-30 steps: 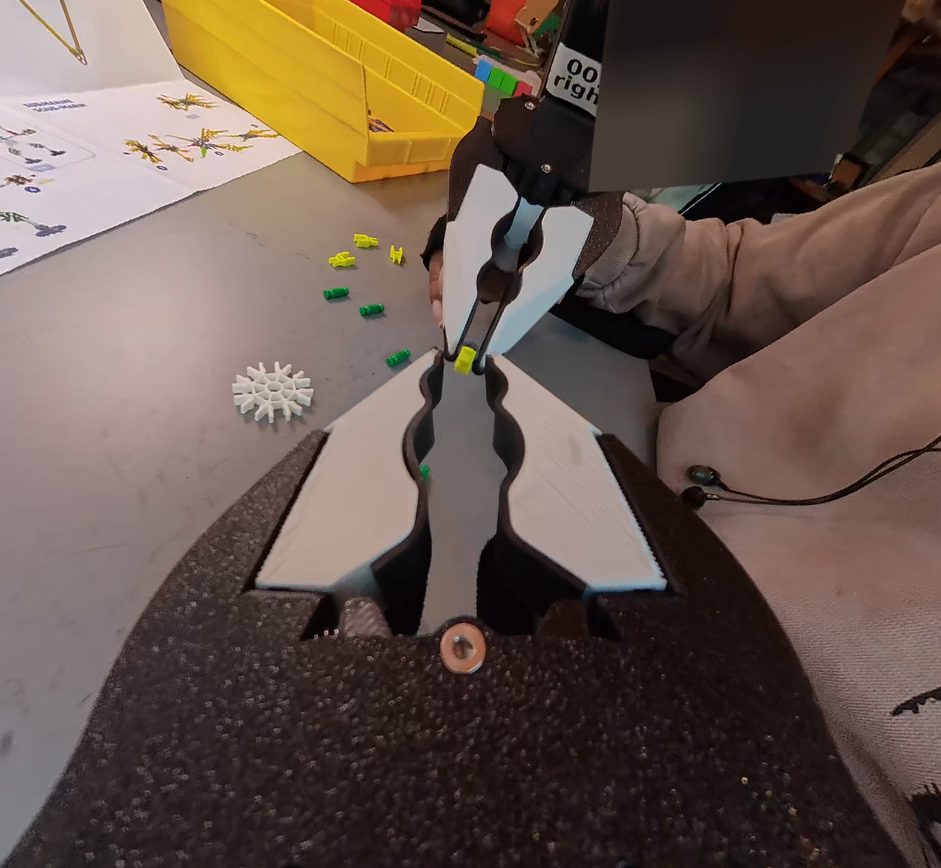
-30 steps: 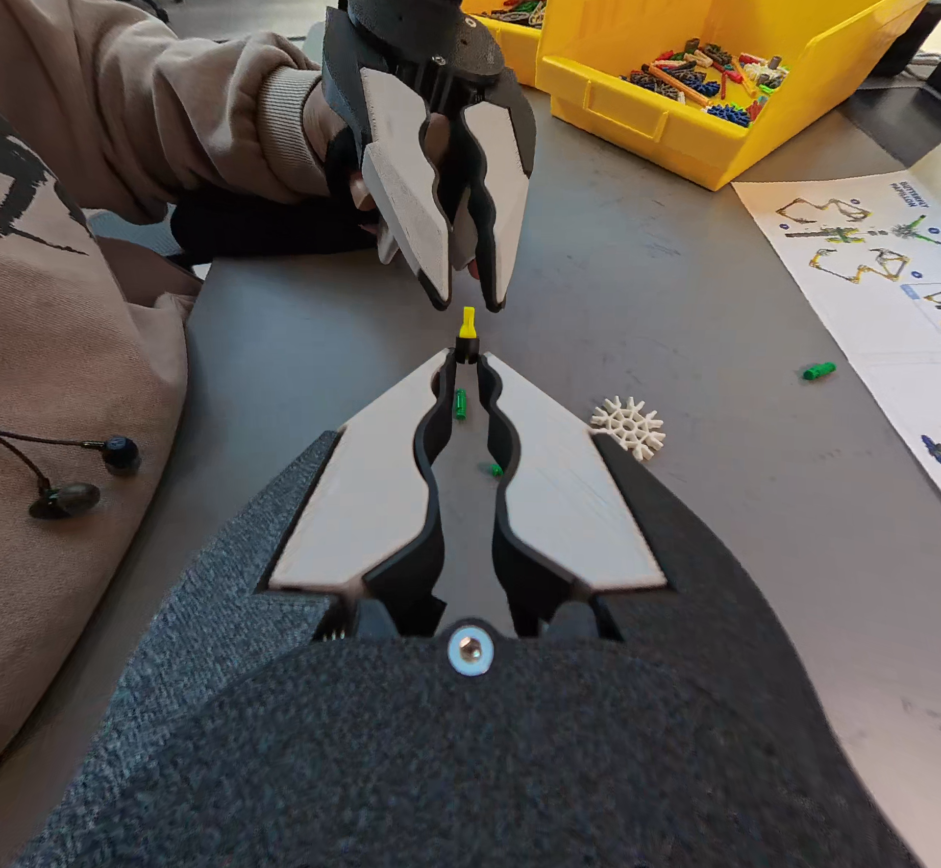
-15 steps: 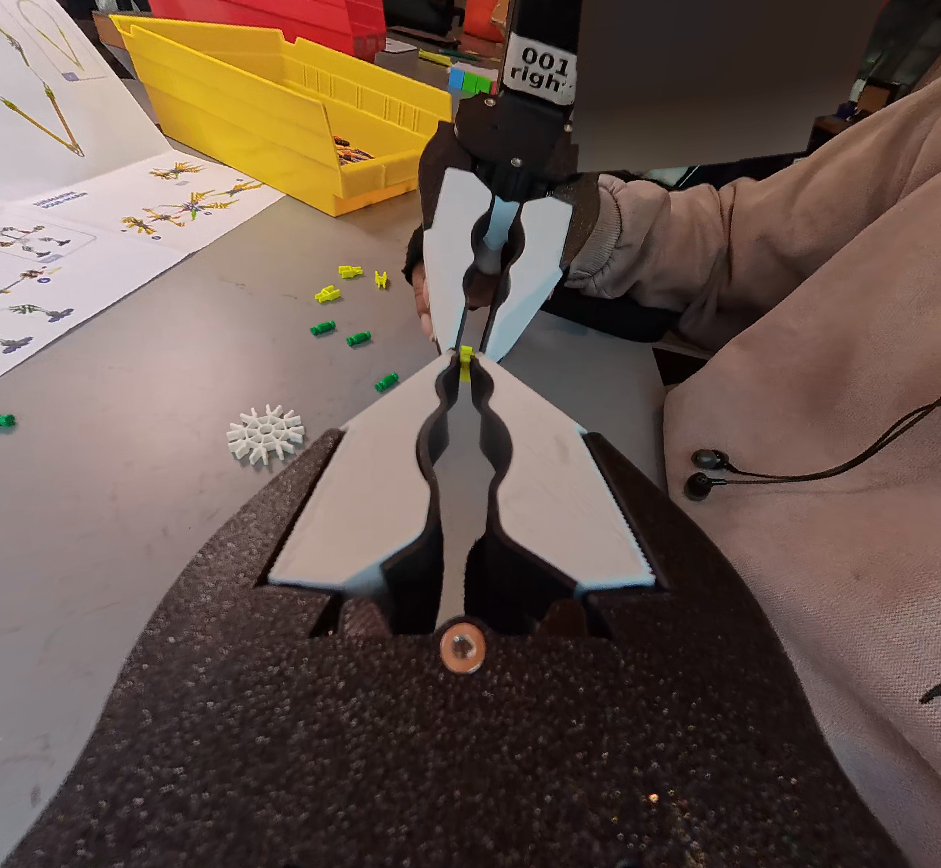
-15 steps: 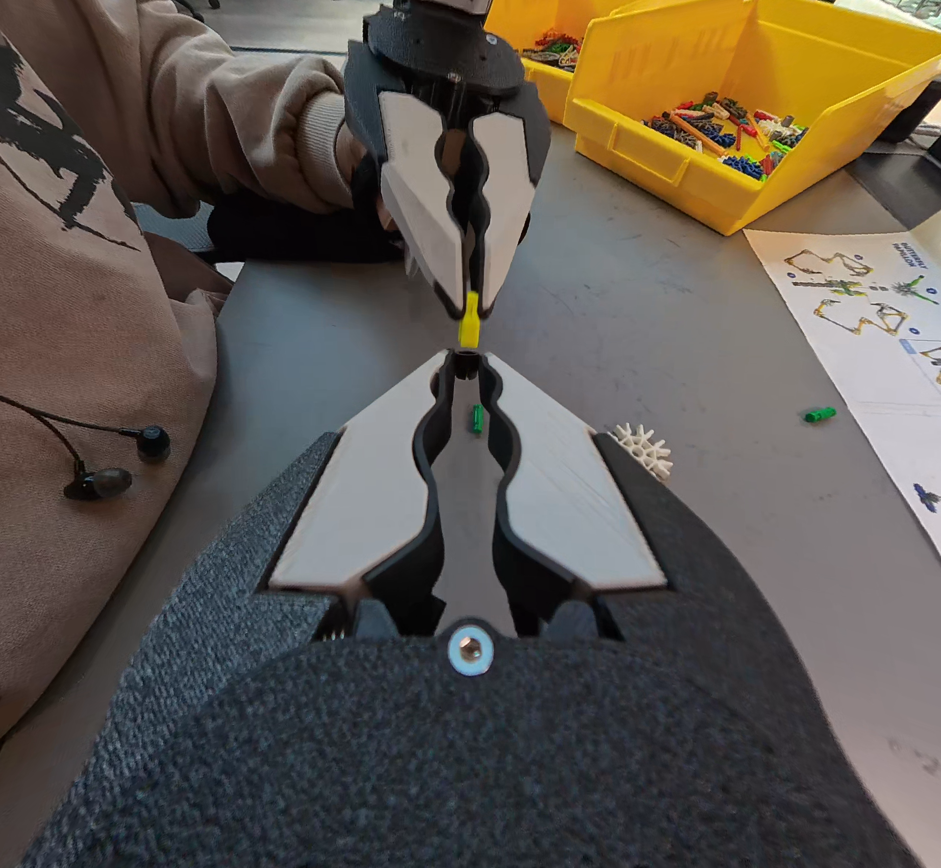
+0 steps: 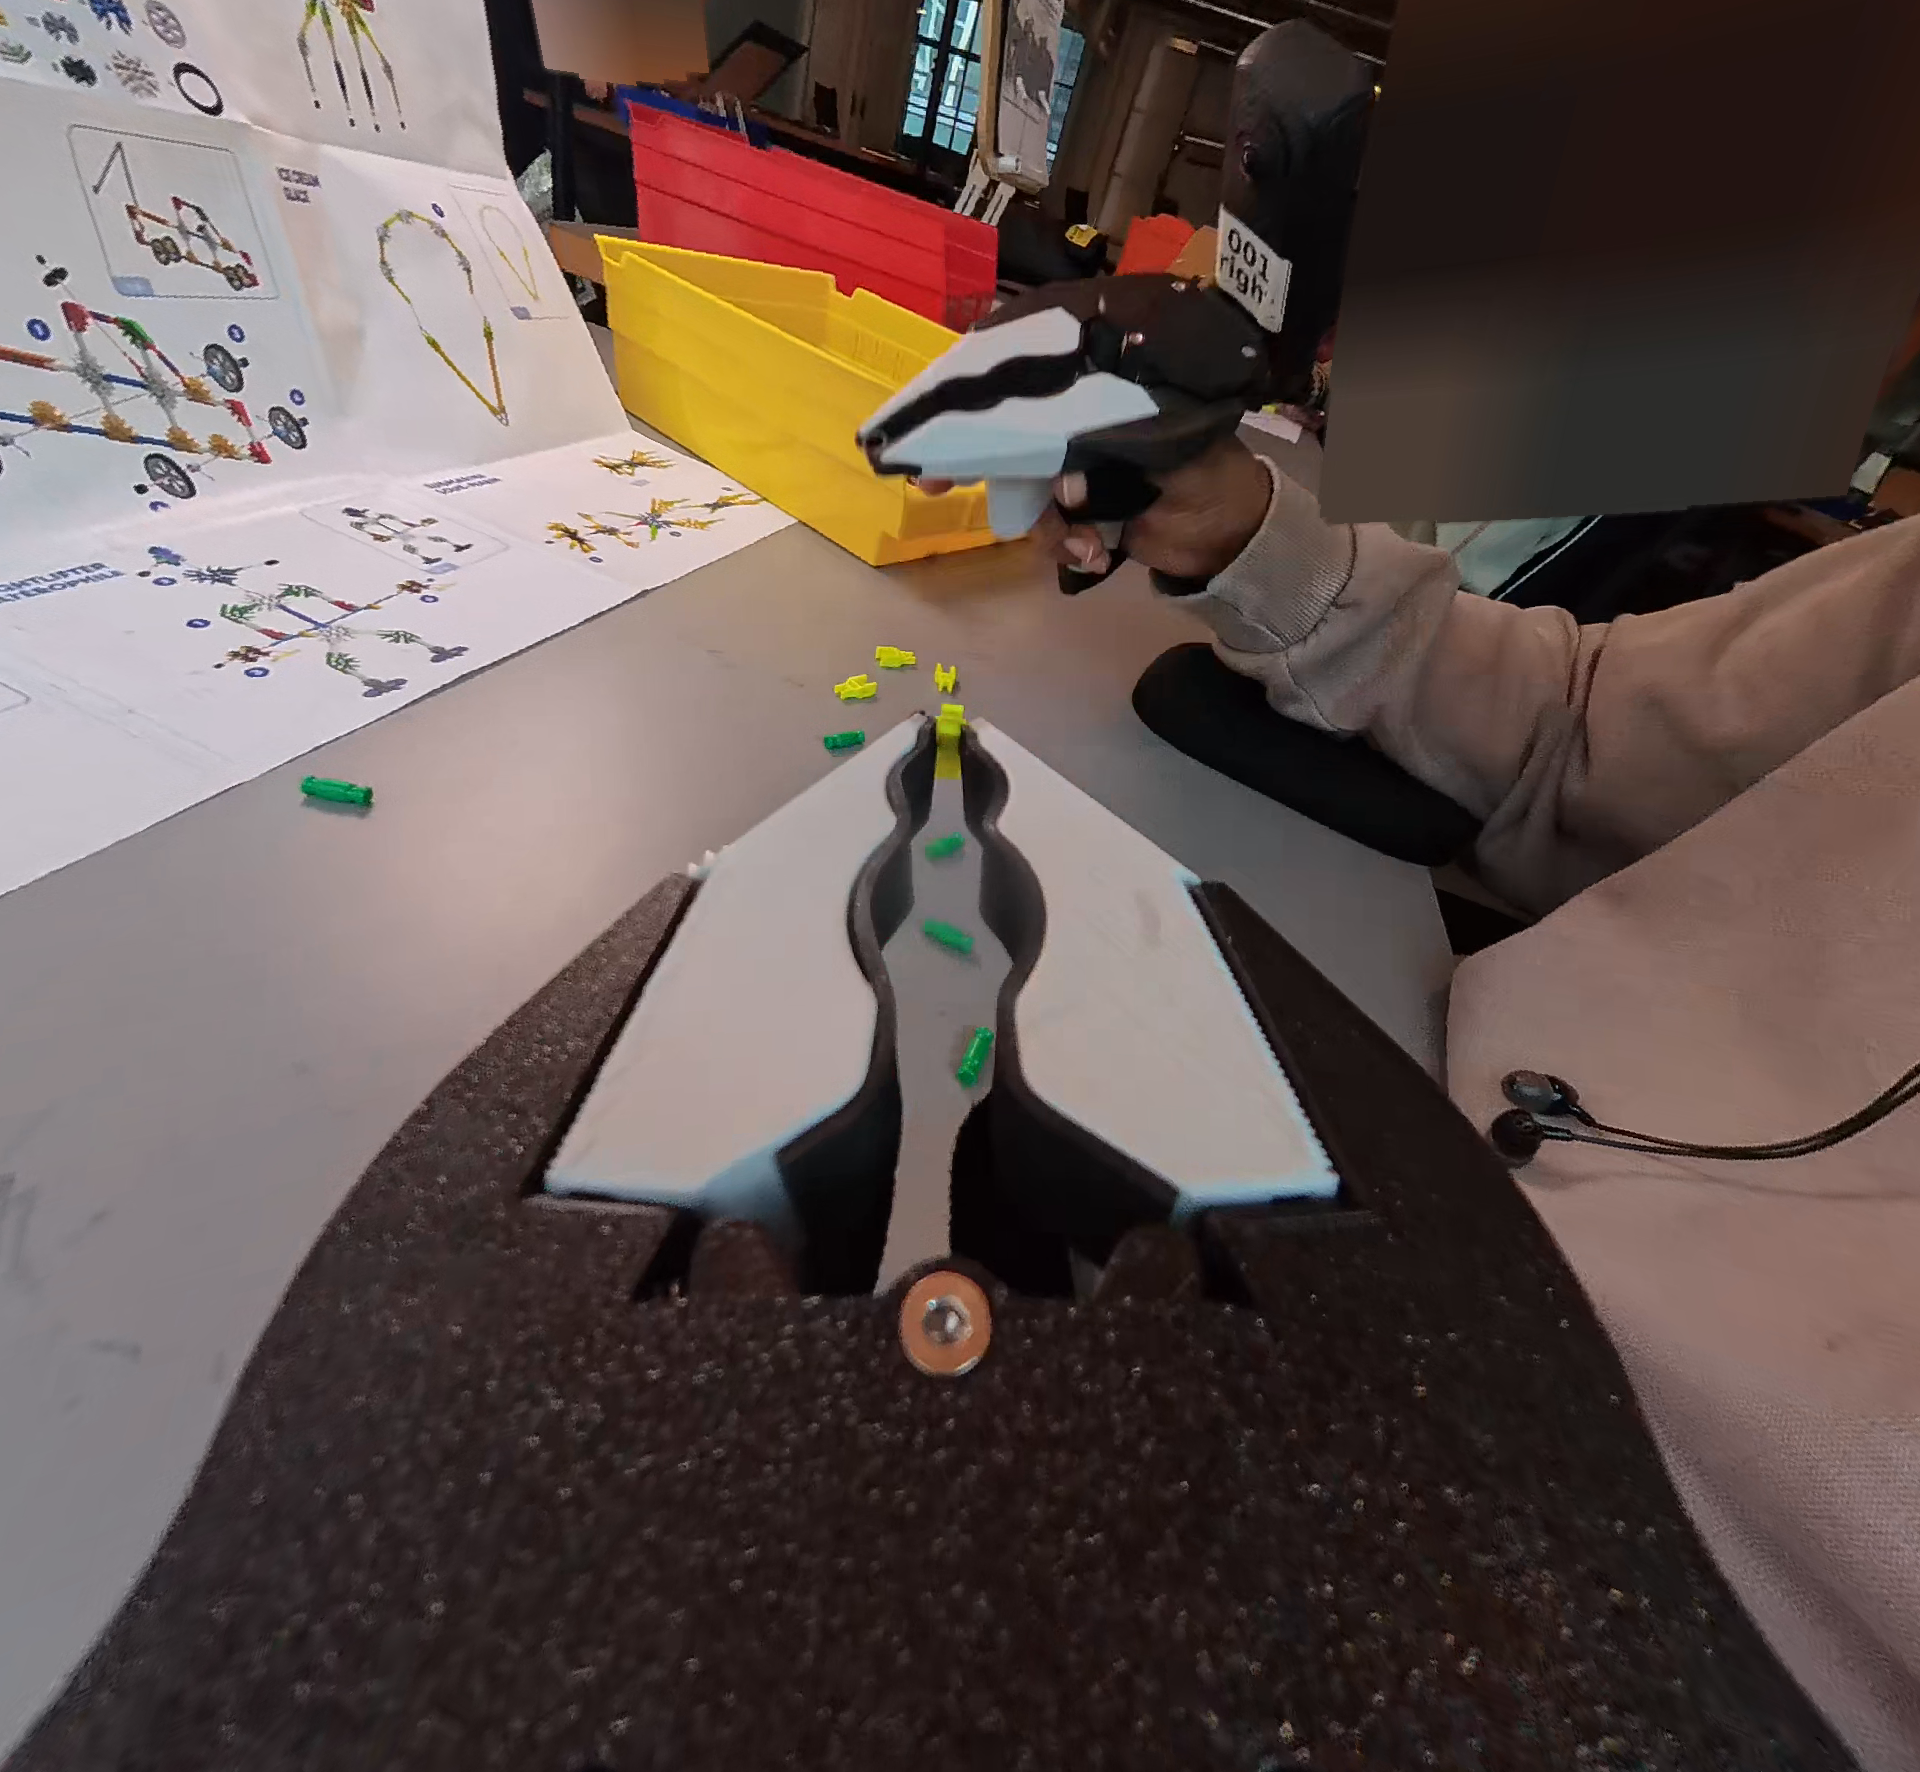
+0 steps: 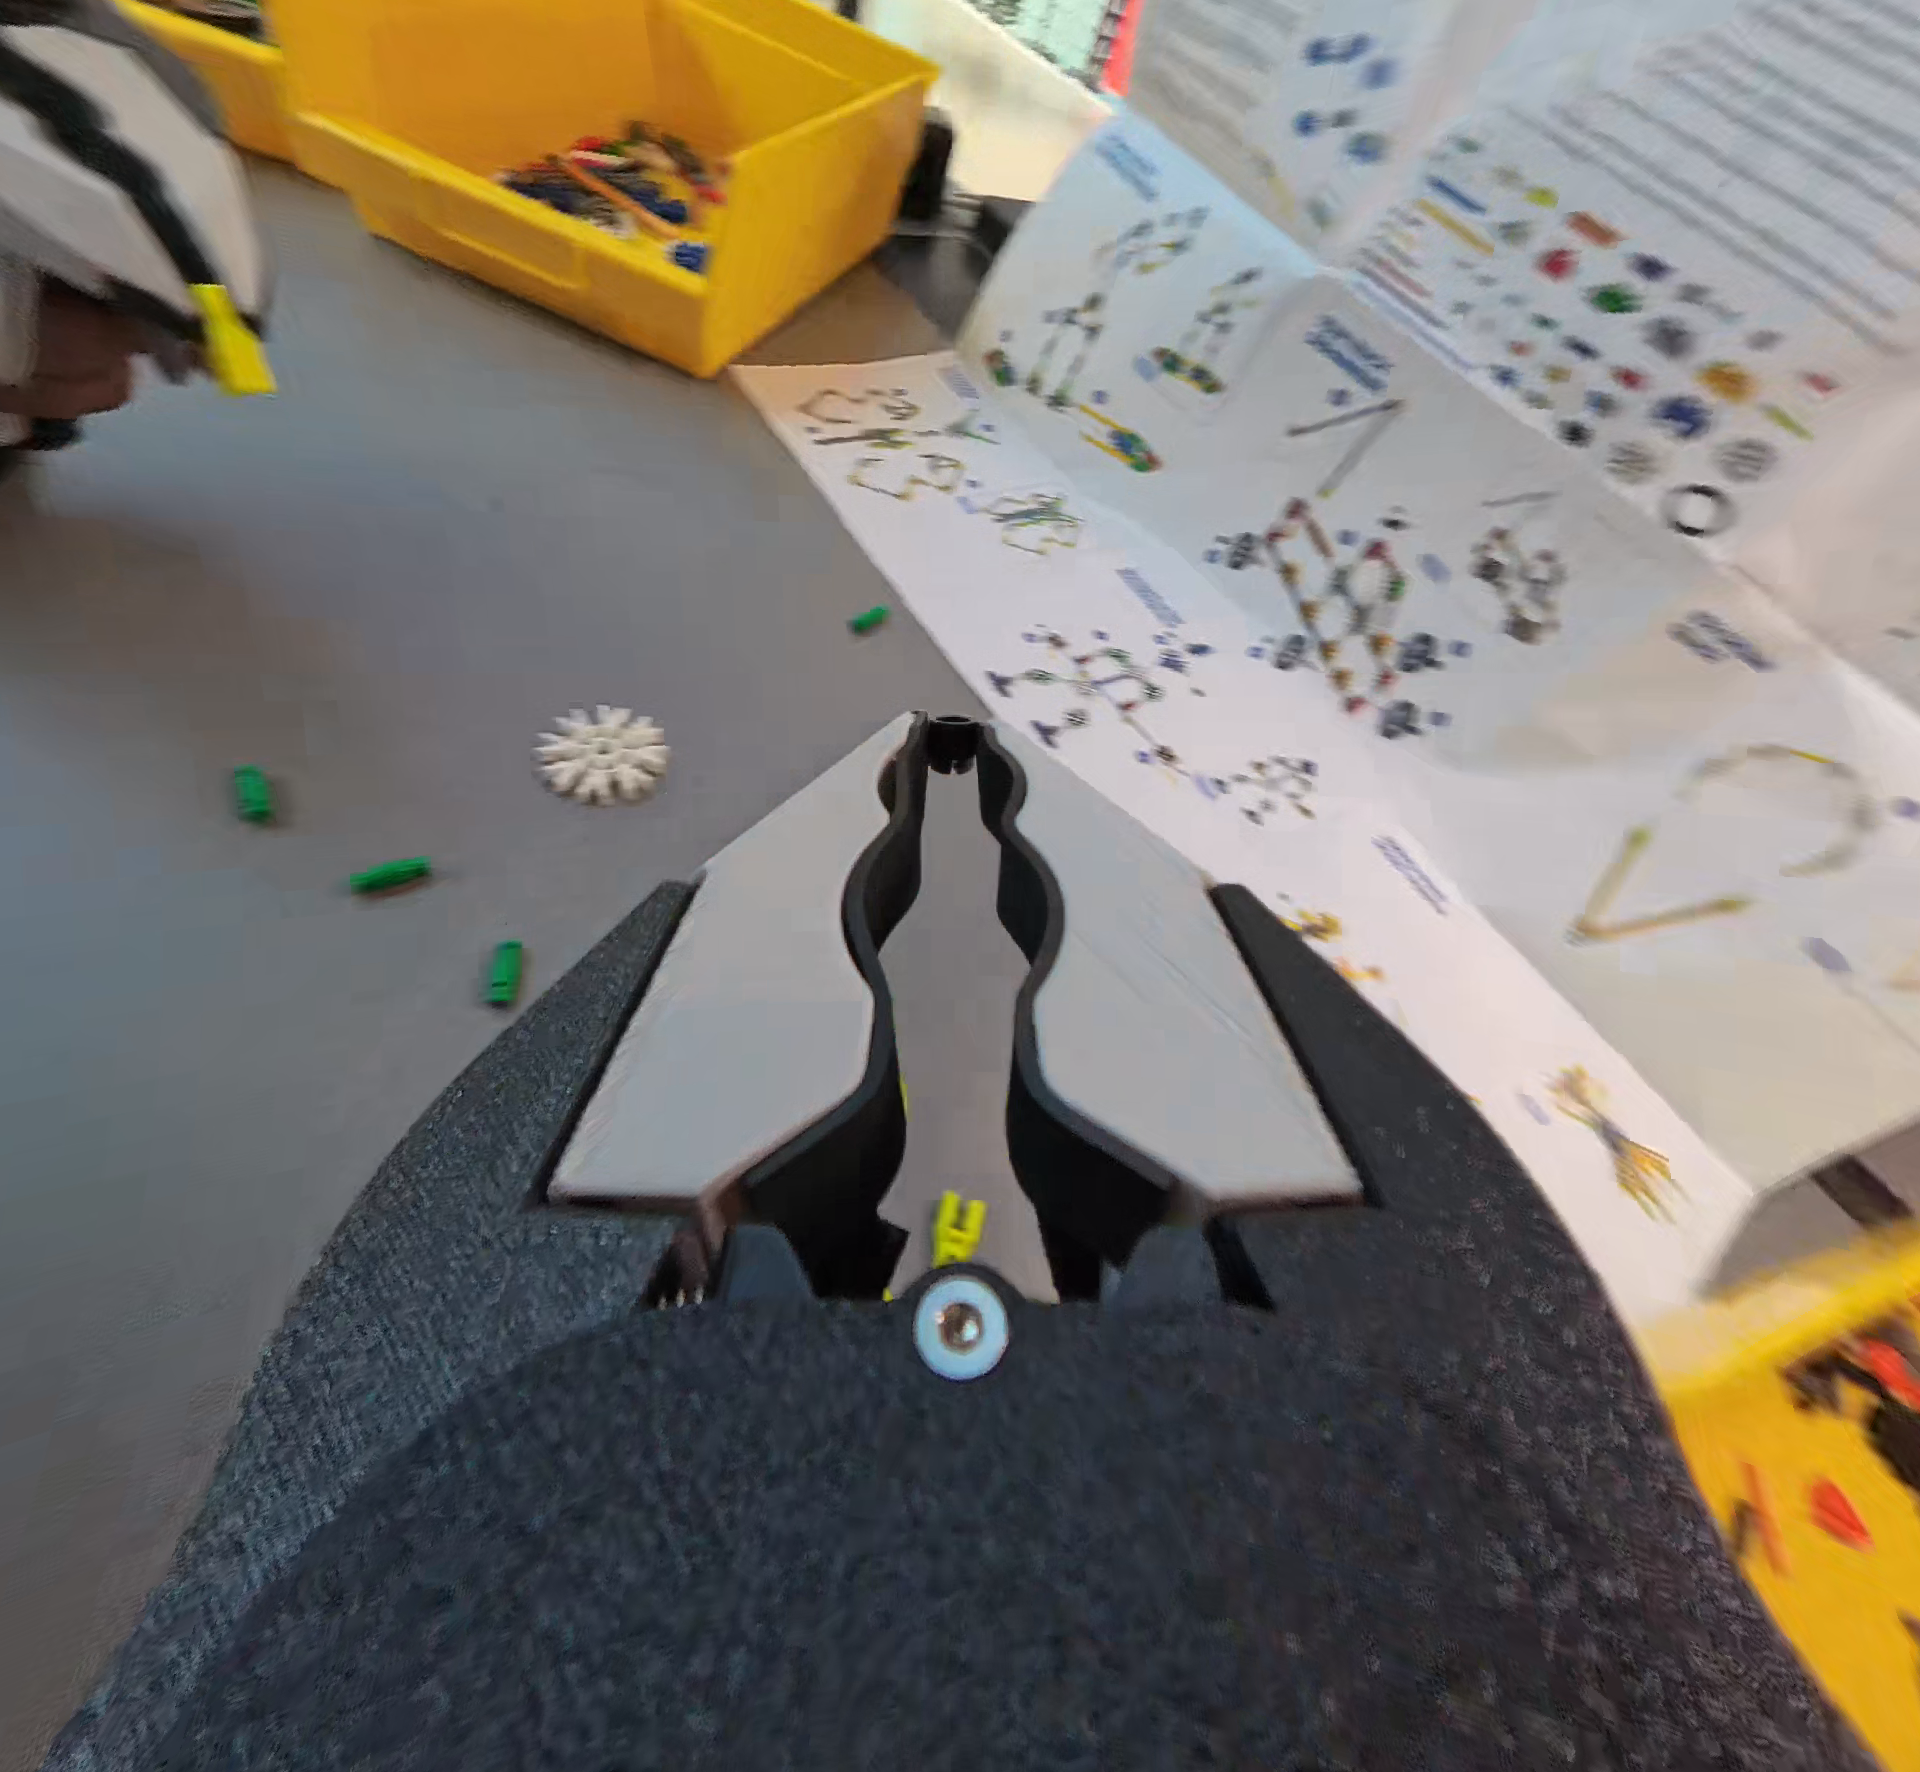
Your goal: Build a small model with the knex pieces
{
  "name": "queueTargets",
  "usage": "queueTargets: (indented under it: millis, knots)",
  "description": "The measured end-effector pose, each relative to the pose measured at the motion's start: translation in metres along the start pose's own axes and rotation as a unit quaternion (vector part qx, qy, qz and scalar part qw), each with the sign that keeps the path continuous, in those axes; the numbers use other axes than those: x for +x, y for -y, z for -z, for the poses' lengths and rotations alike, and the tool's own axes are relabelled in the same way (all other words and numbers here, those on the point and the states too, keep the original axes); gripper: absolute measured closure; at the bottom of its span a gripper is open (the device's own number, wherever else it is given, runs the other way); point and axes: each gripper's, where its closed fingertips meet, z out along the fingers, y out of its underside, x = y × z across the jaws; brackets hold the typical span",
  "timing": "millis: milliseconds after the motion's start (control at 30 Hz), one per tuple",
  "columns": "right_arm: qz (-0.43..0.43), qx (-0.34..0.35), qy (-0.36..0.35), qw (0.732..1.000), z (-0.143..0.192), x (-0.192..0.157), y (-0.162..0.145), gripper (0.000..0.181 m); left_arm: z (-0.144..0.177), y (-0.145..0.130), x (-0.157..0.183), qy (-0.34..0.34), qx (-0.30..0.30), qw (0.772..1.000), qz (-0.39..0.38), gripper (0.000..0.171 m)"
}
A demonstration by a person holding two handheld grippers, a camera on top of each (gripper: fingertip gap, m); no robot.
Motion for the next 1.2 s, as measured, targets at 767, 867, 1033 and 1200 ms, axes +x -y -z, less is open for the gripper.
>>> queueTargets:
  millis: [767,867,1033,1200]
  knots:
    - [0.058,-0.468,0.009,0.882,0.148,0.121,-0.204,0.154,-0.025,-0.027,-0.012,0.0,-0.067,0.998,0.012,0.167]
    - [0.075,-0.494,0.046,0.865,0.162,0.105,-0.188,0.156,-0.021,-0.025,-0.006,-0.007,-0.061,0.998,0.013,0.167]
    - [0.044,-0.5,0.124,0.856,0.201,0.056,-0.124,0.155,-0.014,-0.02,-0.006,-0.016,-0.042,0.998,0.044,0.167]
    - [0.07,-0.548,0.039,0.832,0.196,0.118,-0.165,0.153,-0.015,-0.019,-0.002,-0.024,-0.044,0.998,0.043,0.167]
